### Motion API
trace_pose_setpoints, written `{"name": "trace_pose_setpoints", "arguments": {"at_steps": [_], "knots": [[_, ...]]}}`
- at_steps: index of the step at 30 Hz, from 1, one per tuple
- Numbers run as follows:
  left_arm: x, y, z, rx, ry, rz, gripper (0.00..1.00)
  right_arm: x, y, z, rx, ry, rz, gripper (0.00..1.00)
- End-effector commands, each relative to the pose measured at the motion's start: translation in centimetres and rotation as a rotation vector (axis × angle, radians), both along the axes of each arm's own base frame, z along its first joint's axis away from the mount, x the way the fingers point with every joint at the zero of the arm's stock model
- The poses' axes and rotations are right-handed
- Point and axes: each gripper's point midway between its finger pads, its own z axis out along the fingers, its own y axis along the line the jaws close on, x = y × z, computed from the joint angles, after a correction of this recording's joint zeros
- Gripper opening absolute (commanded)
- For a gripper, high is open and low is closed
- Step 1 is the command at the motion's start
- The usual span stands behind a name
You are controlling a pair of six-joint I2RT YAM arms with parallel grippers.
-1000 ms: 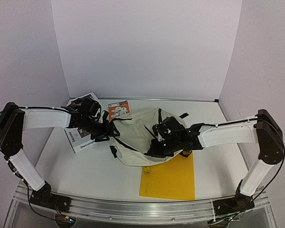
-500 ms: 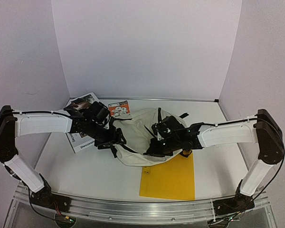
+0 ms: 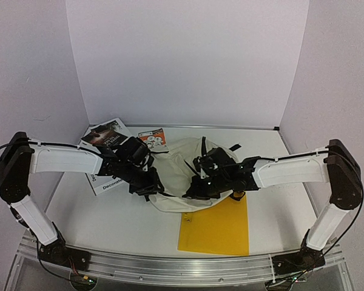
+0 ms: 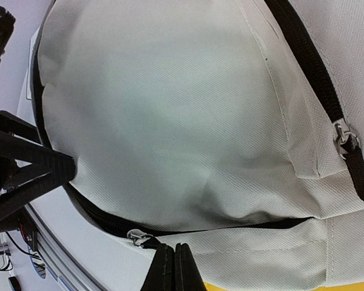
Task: Pack the student bag
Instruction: Unzip the student bag at the center of the board.
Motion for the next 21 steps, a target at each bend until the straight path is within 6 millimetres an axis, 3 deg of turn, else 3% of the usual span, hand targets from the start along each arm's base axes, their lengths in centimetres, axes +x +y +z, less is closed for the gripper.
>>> {"name": "trace_pose_setpoints", "arguments": {"at_steps": [1,3,7,18,21], "knots": [[0.7,-1.2,1.2,-0.033,-0.038,0.004,0.22,1.0,0.4,1.9,0.035,-0.047,-0.025,0.00],[0.6,-0.9,1.1,-0.025,-0.039,0.013,0.11,1.4,-0.1,1.7,0.019,-0.060,-0.053,0.00],[0.3,-0.3,0.8,-0.009,-0.042,0.009,0.01,2.3,-1.4,1.4,-0.038,-0.087,-0.122,0.00],[-1.1,0.8,-1.0,0.048,-0.059,-0.102,0.00,5.6,-1.5,1.0,-0.142,-0.146,-0.168,0.00],[-1.0,1.4,-1.0,0.073,-0.071,-0.091,0.00,5.9,-1.6,-0.1,-0.174,-0.135,-0.159,0.00]]}}
